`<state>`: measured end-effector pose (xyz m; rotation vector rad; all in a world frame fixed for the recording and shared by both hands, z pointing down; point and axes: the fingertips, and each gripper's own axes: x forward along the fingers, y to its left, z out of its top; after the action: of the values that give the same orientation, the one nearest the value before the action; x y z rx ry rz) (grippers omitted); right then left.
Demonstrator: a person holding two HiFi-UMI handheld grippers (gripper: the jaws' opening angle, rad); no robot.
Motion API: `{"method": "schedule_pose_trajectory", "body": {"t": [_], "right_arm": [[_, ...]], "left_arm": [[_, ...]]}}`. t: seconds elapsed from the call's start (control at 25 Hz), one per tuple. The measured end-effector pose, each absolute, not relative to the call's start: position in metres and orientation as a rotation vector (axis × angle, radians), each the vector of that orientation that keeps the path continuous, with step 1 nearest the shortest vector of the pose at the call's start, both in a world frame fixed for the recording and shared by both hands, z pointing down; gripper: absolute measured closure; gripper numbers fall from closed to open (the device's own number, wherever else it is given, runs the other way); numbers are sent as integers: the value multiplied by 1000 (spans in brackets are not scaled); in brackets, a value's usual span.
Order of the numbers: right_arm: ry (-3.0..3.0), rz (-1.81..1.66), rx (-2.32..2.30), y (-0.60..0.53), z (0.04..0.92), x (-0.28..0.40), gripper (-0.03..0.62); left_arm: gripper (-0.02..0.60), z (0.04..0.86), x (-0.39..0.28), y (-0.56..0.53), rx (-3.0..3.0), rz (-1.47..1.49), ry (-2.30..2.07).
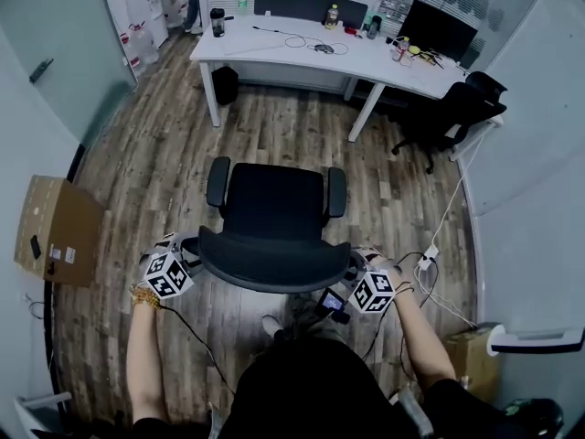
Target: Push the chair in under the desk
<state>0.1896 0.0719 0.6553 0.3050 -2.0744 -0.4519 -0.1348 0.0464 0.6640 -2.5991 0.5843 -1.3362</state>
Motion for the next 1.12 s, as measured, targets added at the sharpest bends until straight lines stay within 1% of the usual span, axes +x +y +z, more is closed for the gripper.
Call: {"method": "schedule_pose_trajectory", "body": {"t": [0.16, 0.4, 0.68, 0.96, 1.12], "right_arm": [[-2038, -458, 406, 68, 645, 201, 395], [-2148, -269, 510, 77, 621, 203, 420], [-2190, -242, 502, 71, 621, 209, 417], [-2235, -226, 514, 69, 621, 213, 416], [-2244, -208, 517, 69, 621, 211, 416]], "left_arm": [[310, 663, -130, 43, -2597, -1334, 578], [310, 661, -128, 46, -2574, -1337, 614], [305, 654, -113, 49, -2524, -1255, 737], [310, 655, -109, 45, -2544, -1270, 692], [302, 654, -111, 42, -2549, -1264, 697]]}}
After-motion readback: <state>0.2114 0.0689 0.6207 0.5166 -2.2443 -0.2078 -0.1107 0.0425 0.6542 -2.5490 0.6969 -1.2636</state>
